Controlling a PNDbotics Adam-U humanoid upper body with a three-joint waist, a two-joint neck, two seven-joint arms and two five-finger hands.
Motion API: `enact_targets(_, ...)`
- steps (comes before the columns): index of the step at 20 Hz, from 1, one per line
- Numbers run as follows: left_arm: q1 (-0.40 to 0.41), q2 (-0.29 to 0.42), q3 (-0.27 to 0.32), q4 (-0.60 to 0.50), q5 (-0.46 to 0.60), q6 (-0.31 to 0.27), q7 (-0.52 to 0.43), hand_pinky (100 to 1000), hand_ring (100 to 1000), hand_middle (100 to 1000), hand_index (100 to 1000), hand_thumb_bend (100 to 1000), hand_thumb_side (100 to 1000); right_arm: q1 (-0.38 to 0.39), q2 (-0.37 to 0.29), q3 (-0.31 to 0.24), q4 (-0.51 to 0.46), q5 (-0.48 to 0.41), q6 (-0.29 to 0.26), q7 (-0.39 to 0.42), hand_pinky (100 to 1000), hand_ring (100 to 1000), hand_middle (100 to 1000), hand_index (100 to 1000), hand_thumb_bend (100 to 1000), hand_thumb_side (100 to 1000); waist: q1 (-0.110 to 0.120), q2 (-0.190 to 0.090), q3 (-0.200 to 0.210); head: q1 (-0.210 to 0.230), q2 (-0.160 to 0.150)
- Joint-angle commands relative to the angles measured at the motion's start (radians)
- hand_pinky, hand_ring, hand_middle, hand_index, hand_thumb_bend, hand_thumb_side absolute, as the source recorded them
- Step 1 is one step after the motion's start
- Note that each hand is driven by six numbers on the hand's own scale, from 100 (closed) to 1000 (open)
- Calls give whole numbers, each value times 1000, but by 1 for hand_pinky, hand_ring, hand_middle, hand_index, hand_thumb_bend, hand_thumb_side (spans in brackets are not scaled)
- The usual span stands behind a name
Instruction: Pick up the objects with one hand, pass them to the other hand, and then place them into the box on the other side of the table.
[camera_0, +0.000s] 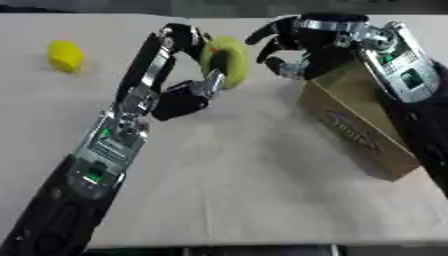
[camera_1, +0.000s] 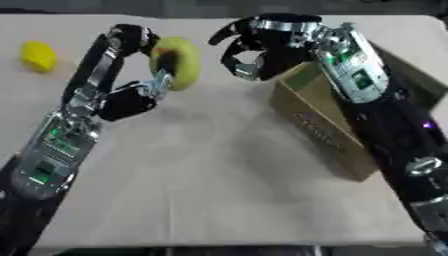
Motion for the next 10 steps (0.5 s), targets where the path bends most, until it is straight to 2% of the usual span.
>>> enact_targets(1,-24,-8,6,-11,-2,-8,3,589,461,393,452,100,470,-16,-6,-4,-19,16,-10,-4,960,794,914,858,100,216,-9,-28,1,4,1)
enact_targets(10,-35,-27,-1,-13,-19,-21,-4,589,462,394,452,100,455,-20,14,-3,-12,40,-11,-4,964,800,917,866,100,218,-8,-24,4,-1,1)
